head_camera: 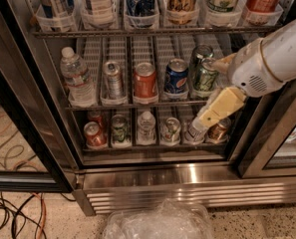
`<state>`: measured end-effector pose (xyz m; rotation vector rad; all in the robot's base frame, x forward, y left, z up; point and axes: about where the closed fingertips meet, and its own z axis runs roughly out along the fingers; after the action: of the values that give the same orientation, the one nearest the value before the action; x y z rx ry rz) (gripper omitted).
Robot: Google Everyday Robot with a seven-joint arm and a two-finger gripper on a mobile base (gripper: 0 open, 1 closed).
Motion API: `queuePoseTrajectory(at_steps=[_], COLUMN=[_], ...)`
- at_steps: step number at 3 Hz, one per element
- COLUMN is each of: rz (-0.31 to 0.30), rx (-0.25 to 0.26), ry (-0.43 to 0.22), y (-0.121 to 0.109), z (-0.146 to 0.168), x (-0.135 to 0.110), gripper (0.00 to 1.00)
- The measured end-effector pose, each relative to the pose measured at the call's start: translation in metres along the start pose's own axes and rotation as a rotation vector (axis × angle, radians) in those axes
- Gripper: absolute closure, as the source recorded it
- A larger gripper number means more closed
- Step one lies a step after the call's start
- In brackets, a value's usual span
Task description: Pick water bottle from middle shelf of fridge
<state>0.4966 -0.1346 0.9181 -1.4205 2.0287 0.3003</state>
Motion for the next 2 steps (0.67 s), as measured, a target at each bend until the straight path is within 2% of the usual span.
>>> queuePoseTrajectory(at_steps=[1,2], rz=[0.006,0.006], rx=[0.053,0.053], ry=[-0.048,-0.048], y=[-0.0133,-0.0133], z=[0.0005,0.0005], x=[-0.0137,-0.0137], gripper=[0.00,0.00])
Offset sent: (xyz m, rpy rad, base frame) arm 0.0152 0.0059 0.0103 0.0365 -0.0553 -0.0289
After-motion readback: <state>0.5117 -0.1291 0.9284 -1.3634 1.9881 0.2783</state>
